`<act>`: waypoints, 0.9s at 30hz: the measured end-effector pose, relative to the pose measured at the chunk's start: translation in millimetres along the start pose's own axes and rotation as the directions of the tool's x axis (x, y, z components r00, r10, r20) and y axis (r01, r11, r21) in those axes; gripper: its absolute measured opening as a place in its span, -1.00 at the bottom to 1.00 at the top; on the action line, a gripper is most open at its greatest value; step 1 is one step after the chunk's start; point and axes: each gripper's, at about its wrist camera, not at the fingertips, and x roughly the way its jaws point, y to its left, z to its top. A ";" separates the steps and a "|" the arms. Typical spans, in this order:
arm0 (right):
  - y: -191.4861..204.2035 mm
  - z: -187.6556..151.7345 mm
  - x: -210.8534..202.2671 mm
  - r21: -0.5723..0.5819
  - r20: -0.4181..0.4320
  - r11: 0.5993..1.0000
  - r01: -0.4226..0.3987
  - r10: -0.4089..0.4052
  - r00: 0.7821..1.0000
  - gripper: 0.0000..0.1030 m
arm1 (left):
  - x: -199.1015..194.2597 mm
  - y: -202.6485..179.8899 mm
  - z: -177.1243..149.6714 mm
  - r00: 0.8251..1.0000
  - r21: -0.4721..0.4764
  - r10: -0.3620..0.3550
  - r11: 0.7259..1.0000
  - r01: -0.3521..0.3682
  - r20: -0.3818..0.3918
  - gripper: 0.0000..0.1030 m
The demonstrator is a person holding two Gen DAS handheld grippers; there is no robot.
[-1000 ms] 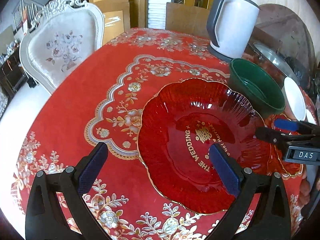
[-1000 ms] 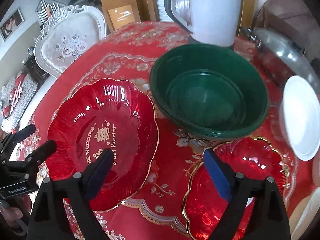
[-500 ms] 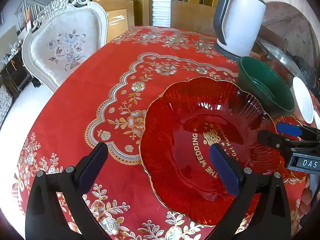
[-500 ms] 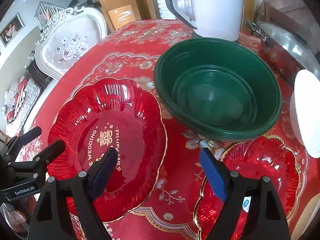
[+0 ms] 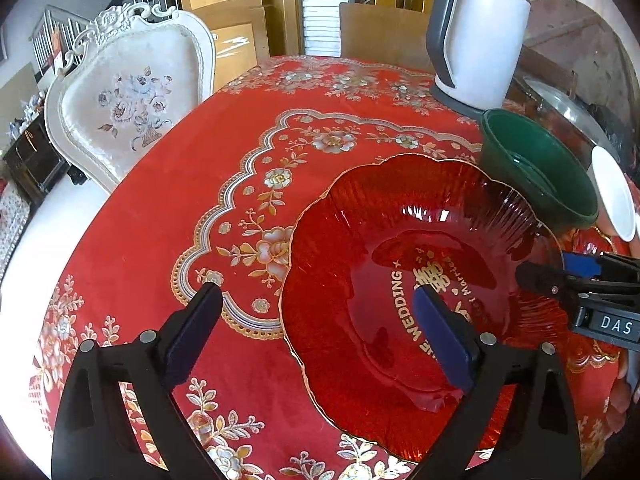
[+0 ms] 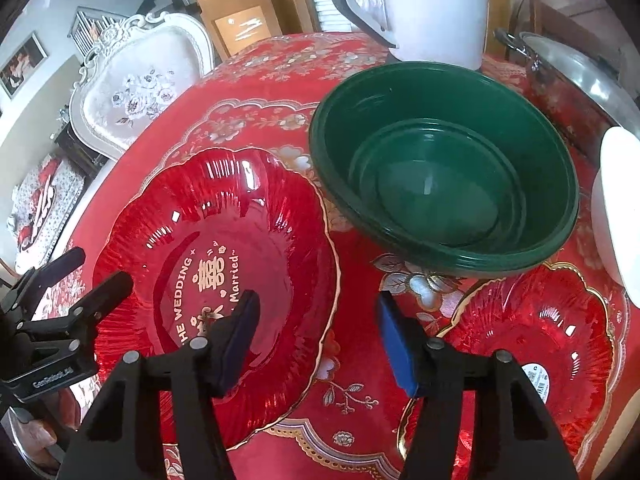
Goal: Organize plates and bowls
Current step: 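Close both grippers on the wedding plate rim and lift it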
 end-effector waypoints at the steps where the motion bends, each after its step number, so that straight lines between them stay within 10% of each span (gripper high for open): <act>1: 0.5 0.2 0.5 -0.002 0.000 1.000 0.000 0.000 1.000 0.12 | 0.4 -0.4 0.0 1.000 0.004 0.005 1.000 -0.005 0.004 0.79; 11: -0.7 -1.9 11.2 -0.006 -0.016 1.000 -0.016 0.016 1.000 -0.64 | 18.6 -1.4 -3.4 0.998 0.006 -0.003 1.000 0.003 -0.058 -0.24; 27: 15.5 -9.2 -0.1 -0.084 0.033 0.996 0.030 -0.028 0.999 -0.70 | 11.3 7.7 -8.8 0.998 -0.009 0.027 1.000 -0.028 -0.049 -0.49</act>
